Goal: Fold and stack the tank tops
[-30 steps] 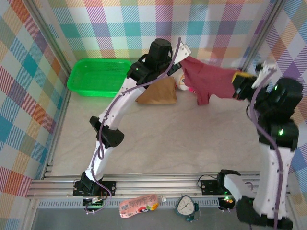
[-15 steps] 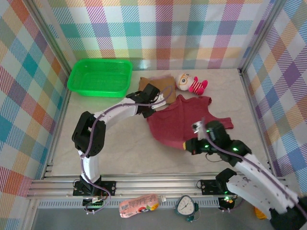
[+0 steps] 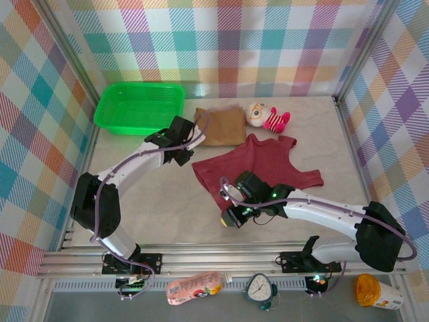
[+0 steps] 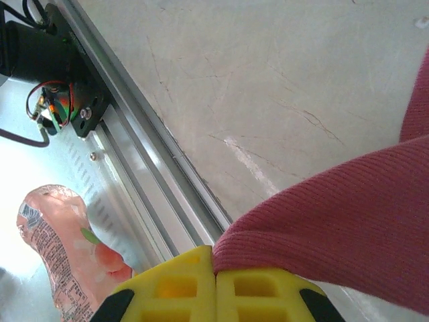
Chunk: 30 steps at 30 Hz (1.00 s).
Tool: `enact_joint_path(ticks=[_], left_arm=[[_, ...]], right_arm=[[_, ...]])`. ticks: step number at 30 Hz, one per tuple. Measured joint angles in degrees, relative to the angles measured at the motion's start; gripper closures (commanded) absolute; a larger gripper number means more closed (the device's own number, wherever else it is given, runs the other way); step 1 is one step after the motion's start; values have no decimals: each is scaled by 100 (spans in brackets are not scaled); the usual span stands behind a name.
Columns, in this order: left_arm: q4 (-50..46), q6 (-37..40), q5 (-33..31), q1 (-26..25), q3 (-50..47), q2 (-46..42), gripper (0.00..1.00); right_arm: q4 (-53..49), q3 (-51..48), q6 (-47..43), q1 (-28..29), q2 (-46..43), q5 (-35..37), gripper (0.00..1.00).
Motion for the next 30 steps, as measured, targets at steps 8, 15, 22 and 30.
enact_joint_path(ticks=[8, 15, 22, 30], left_arm=[[-96, -2194, 863, -131, 439, 901, 76], [133, -3222, 1187, -496, 411, 1878, 78], [83, -3418, 1023, -378, 466, 2142, 82], [-496, -2992, 374, 144, 568, 2153, 83]], right_arm=[[-767, 37, -483, 116, -92, -94, 67], [-833, 37, -658, -164, -822, -166, 44], [-203, -114, -59, -2022, -739, 48, 39], [-61, -120, 494, -3309, 708, 520, 43]])
